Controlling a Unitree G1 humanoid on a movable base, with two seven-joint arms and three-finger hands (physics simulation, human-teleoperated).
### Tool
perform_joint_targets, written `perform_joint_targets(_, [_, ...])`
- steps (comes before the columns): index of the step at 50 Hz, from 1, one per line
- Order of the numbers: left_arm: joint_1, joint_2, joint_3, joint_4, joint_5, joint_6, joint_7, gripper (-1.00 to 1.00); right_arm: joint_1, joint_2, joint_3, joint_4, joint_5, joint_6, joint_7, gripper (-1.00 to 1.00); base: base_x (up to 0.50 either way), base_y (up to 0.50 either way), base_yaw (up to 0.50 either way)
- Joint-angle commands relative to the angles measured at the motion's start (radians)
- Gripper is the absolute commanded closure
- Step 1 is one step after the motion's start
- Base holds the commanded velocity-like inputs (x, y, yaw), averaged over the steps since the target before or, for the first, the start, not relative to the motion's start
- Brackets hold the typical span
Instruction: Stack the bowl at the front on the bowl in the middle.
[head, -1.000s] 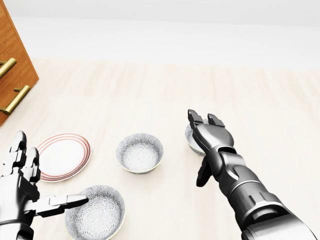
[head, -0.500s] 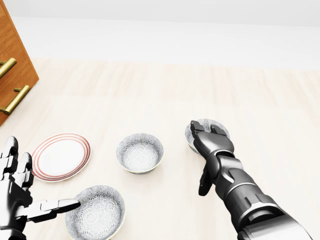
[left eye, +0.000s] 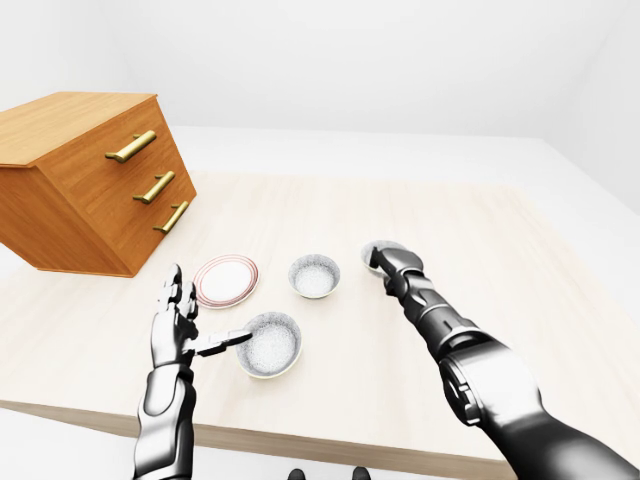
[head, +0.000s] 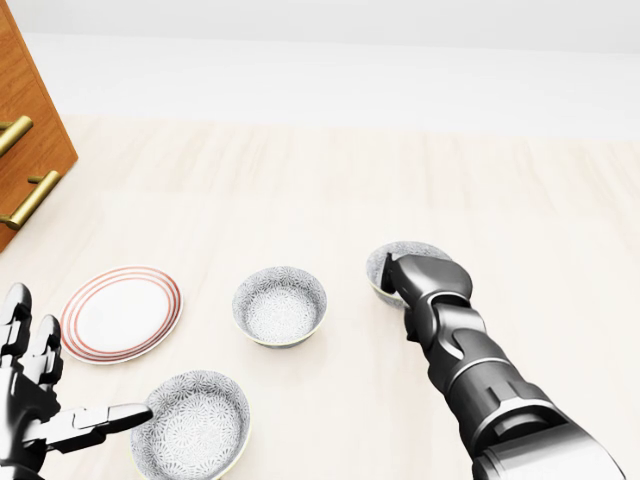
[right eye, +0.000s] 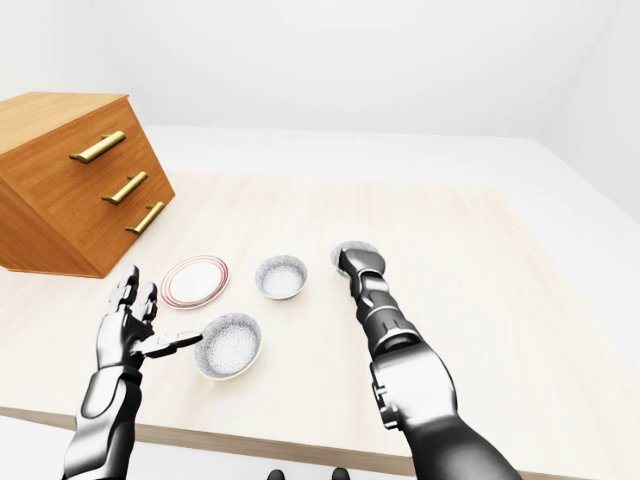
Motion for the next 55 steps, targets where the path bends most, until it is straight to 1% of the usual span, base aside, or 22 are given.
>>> perform_joint_targets(1, [0.008, -0.001, 0.005, -0.008, -0.022, 0.0, -0.015, -1.0, -0.006, -0.004, -0.006, 0.014, -0.007, 0.0, -0.032, 1.0, 0.0, 0.0, 0.0])
perform_joint_targets(8, [0.008, 0.0, 0.013, 0.003, -0.032, 0.0, -0.021, -1.0, -0.012, -0.011, -0.004, 0.015, -0.023, 0.0, -0.073, 1.0, 0.0, 0.0, 0.0])
perform_joint_targets(13, [0.007, 0.0, 0.013, 0.013, -0.035, 0.0, -0.023, -1.0, -0.015, -0.012, -0.006, 0.013, -0.024, 0.0, -0.078, 1.0, 0.0, 0.0, 0.0])
perform_joint_targets(16, [0.007, 0.001, 0.014, 0.016, -0.037, 0.0, -0.024, -1.0, -0.017, -0.014, -0.008, 0.011, -0.019, -0.007, -0.075, 1.0, 0.0, 0.0, 0.0])
perform_joint_targets(21, [0.003, 0.004, 0.013, 0.029, -0.038, 0.0, -0.022, -1.0, -0.031, -0.02, -0.007, 0.004, -0.006, -0.032, -0.079, 1.0, 0.0, 0.0, 0.0])
perform_joint_targets(24, [0.003, 0.004, 0.012, 0.026, -0.037, 0.0, -0.02, -1.0, -0.043, -0.025, 0.005, -0.002, -0.012, -0.06, -0.1, 1.0, 0.0, 0.0, 0.0])
perform_joint_targets(25, [0.002, 0.005, 0.012, 0.024, -0.037, 0.0, -0.019, -1.0, -0.05, -0.027, 0.005, -0.008, -0.01, -0.076, -0.114, 1.0, 0.0, 0.0, 0.0])
perform_joint_targets(26, [0.002, 0.005, 0.012, 0.023, -0.037, 0.0, -0.019, -1.0, -0.052, -0.027, 0.006, -0.007, -0.009, -0.077, -0.115, 1.0, 0.0, 0.0, 0.0])
perform_joint_targets(27, [0.001, 0.005, 0.012, 0.02, -0.037, 0.0, -0.017, -1.0, -0.059, -0.031, 0.015, -0.014, -0.017, -0.091, -0.137, 1.0, 0.0, 0.0, 0.0])
perform_joint_targets(30, [0.0, 0.006, 0.012, 0.018, -0.036, 0.0, -0.016, -1.0, -0.071, -0.034, 0.026, -0.026, -0.028, -0.107, -0.169, 1.0, 0.0, 0.0, 0.0])
perform_joint_targets(31, [-0.001, 0.005, 0.011, 0.018, -0.035, 0.0, -0.016, -1.0, -0.075, -0.035, 0.029, -0.034, -0.03, -0.119, -0.18, 1.0, 0.0, 0.0, 0.0])
perform_joint_targets(32, [-0.001, 0.005, 0.011, 0.019, -0.034, 0.0, -0.016, -1.0, -0.079, -0.036, 0.039, -0.041, -0.044, -0.12, -0.202, 1.0, 0.0, 0.0, 0.0])
perform_joint_targets(34, [-0.001, 0.004, 0.01, 0.02, -0.034, 0.0, -0.016, -1.0, -0.082, -0.035, 0.04, -0.056, -0.045, -0.136, -0.209, 1.0, 0.0, 0.0, 0.0])
perform_joint_targets(35, [0.0, 0.004, 0.009, 0.02, -0.033, 0.0, -0.017, -1.0, -0.084, -0.035, 0.053, -0.07, -0.063, -0.138, -0.233, 1.0, 0.0, 0.0, 0.0])
perform_joint_targets(36, [0.0, 0.004, 0.009, 0.021, -0.033, 0.0, -0.017, -1.0, -0.083, -0.032, 0.053, -0.082, -0.063, -0.149, -0.237, 1.0, 0.0, 0.0, 0.0])
perform_joint_targets(38, [0.0, 0.004, 0.009, 0.021, -0.034, 0.0, -0.016, -1.0, -0.079, -0.028, 0.061, -0.101, -0.079, -0.154, -0.249, 1.0, 0.0, 0.0, 0.0])
perform_joint_targets(39, [0.001, 0.004, 0.009, 0.017, -0.034, 0.0, -0.017, -1.0, -0.069, -0.024, 0.069, -0.124, -0.089, -0.165, -0.255, 1.0, 0.0, 0.0, 0.0])
perform_joint_targets(40, [0.001, 0.004, 0.009, 0.017, -0.034, 0.0, -0.017, -1.0, -0.069, -0.023, 0.067, -0.125, -0.092, -0.166, -0.255, 1.0, 0.0, 0.0, 0.0])
perform_joint_targets(41, [0.002, 0.004, 0.009, 0.017, -0.033, 0.0, -0.017, -1.0, -0.055, -0.018, 0.078, -0.155, -0.107, -0.175, -0.266, 1.0, 0.0, 0.0, 0.0])
perform_joint_targets(55, [-0.004, 0.002, 0.003, 0.005, -0.025, 0.0, -0.012, -1.0, 0.101, 0.042, 0.091, -0.426, -0.198, -0.175, -0.268, 1.0, 0.0, 0.0, 0.0])
